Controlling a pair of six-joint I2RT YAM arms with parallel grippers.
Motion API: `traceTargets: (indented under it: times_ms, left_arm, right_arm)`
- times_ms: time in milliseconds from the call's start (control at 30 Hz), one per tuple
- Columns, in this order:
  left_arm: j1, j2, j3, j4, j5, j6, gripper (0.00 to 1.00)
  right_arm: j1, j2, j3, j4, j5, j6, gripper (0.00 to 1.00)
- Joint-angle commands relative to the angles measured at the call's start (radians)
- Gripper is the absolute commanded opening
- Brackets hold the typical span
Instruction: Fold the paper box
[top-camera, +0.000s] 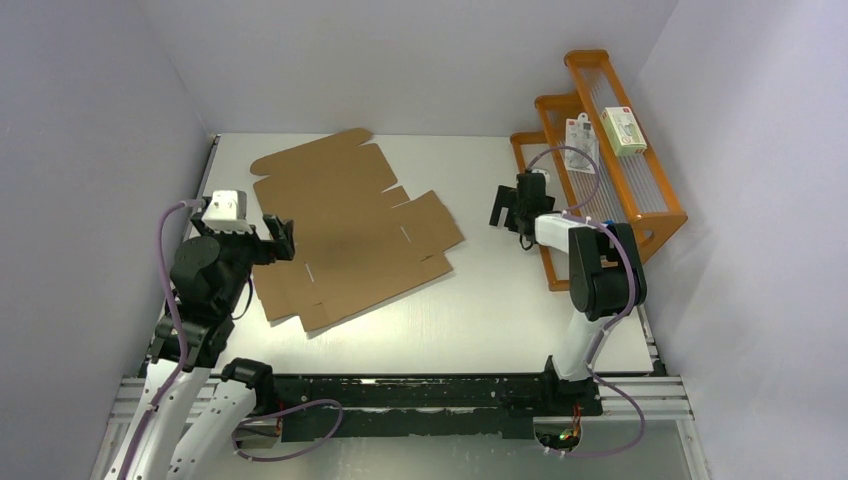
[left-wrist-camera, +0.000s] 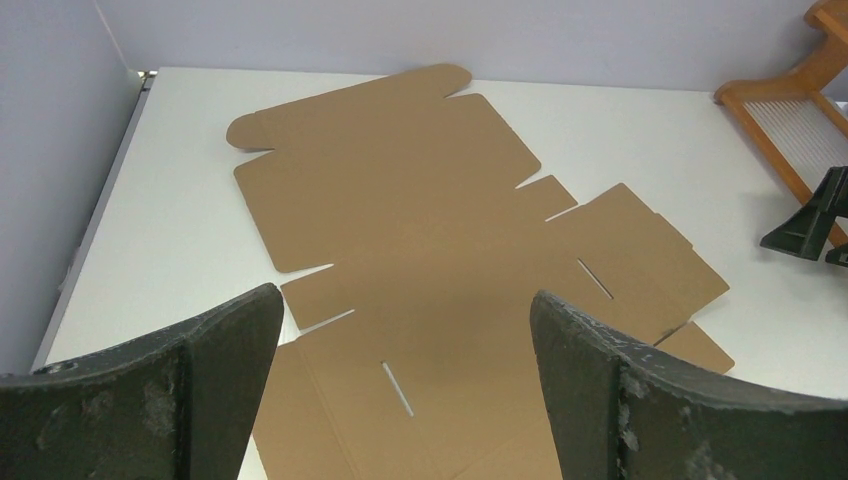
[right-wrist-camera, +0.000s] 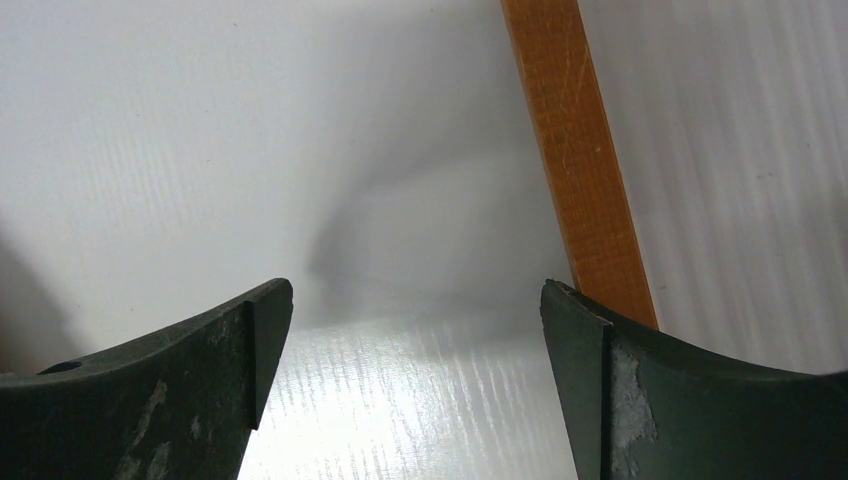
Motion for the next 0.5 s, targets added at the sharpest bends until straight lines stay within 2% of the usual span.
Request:
traceTargets:
  times_ms: [0,233,467]
  left_arm:
    - [-0.007,0.013,-0.007,0.025,-0.007,0.01,0.98]
    - [-0.007,0.041,-0.003,0.014,-0.021,0.003,0.98]
    - [-0.007,0.093,0.007,-0.007,-0.036,-0.025,0.98]
  right_arm:
    - [-0.026,-0.038,-0.011,-0.032,0.084,0.004,1.0]
    - [-0.028,-0.074,-0.028,-0.047,0.071,0.011,1.0]
    - [0.002,-0.217,-0.087,-0.01,-0.209,0.042,1.0]
